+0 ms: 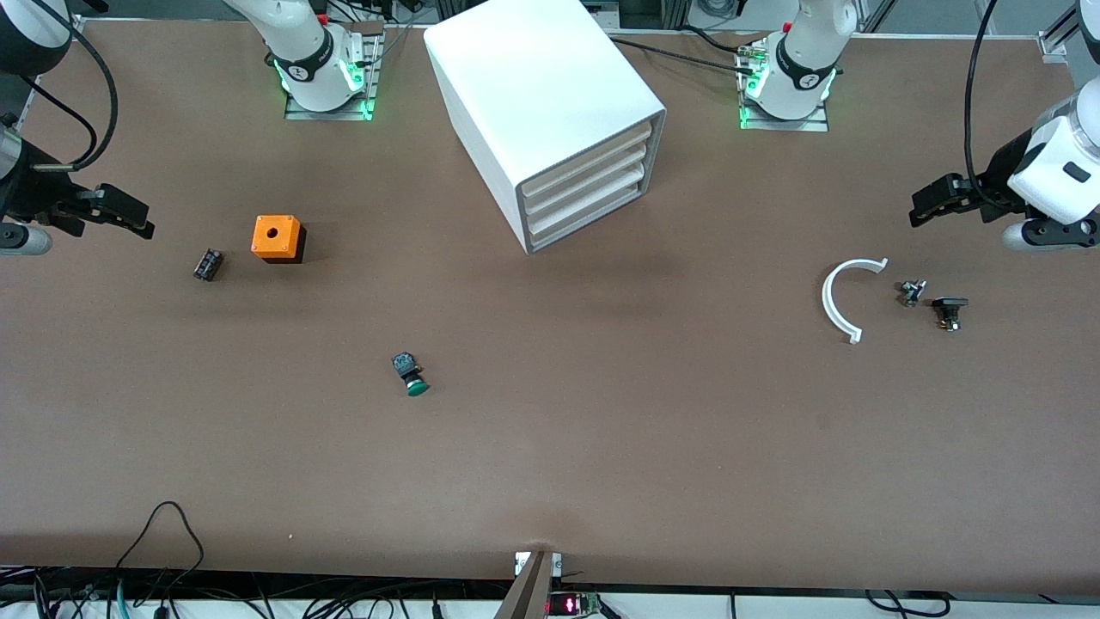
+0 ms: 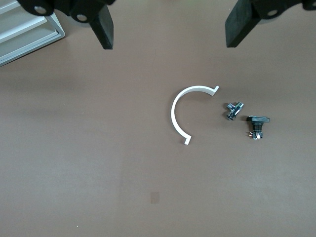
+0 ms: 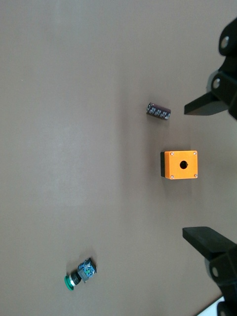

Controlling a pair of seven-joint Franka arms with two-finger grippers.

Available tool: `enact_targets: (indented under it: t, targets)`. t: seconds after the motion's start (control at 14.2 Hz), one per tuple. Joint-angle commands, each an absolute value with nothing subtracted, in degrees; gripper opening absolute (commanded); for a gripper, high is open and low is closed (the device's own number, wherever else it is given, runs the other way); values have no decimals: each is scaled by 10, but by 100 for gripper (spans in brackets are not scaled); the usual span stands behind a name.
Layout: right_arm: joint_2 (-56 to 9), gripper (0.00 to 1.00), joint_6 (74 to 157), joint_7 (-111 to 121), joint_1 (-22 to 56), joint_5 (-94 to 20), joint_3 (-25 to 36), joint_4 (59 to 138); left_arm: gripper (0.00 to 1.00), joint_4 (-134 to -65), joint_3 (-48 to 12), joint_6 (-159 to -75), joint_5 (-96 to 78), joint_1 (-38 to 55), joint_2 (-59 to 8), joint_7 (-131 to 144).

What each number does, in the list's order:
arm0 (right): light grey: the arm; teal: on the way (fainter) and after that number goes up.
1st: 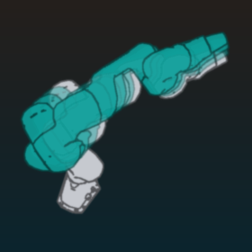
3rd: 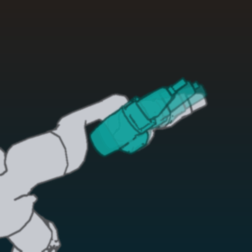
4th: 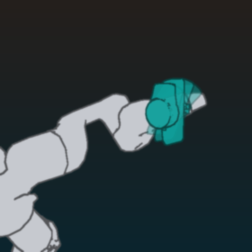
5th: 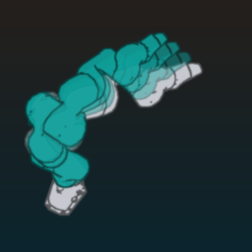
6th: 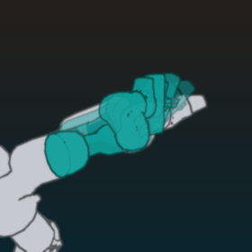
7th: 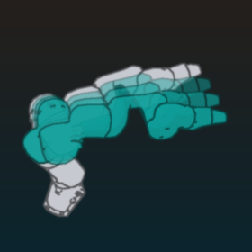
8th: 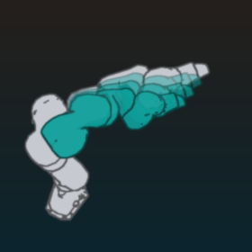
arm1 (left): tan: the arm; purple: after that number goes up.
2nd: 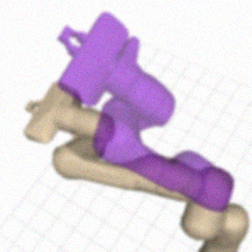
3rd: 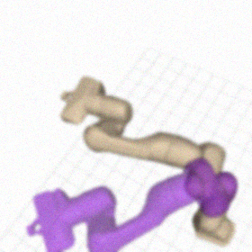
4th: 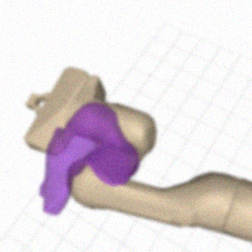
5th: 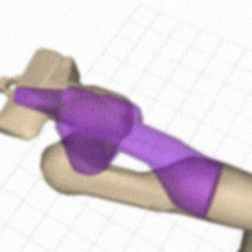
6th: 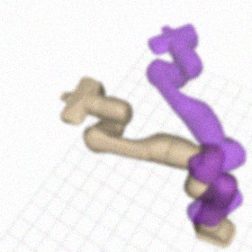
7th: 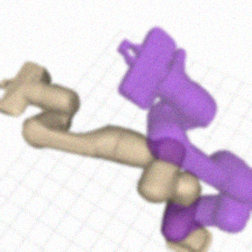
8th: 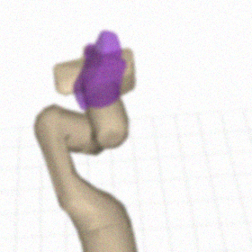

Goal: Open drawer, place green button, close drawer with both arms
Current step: 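Reach the right gripper toward the green button while the left gripper moves out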

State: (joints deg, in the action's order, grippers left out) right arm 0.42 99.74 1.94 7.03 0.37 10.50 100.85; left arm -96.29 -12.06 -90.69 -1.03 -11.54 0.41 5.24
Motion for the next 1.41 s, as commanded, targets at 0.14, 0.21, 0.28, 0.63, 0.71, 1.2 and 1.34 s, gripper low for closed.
enact_targets:
  t: [0.14, 0.21, 0.28, 0.63, 0.71, 1.2, 1.34]
  targets:
    - [-11, 100, 986, 19, 72, -18, 104, 991, 100, -957, -125, -907, -1, -121, 4, 33]
    - [-11, 100, 986, 23, 70, -18, 105, 991, 100, -957, -126, -908, -2, -121, 4, 33]
    - [-11, 100, 986, 24, 70, -18, 105, 991, 100, -956, -126, -908, -3, -121, 4, 33]
    - [-34, 100, 995, 24, 72, -20, 105, 991, 100, -943, -131, -905, -3, -115, -9, 38]
    - [-43, 100, 1003, 24, 75, -28, 104, 990, 100, -943, -133, -900, -2, -113, -14, 39]
    - [-162, 100, 1107, 24, 126, -35, 102, 990, 100, -918, -142, -880, -4, -107, -59, 33]
    - [-197, 100, 1142, 19, 173, -31, 103, 987, 100, -938, -142, -884, -4, -99, -92, 28]
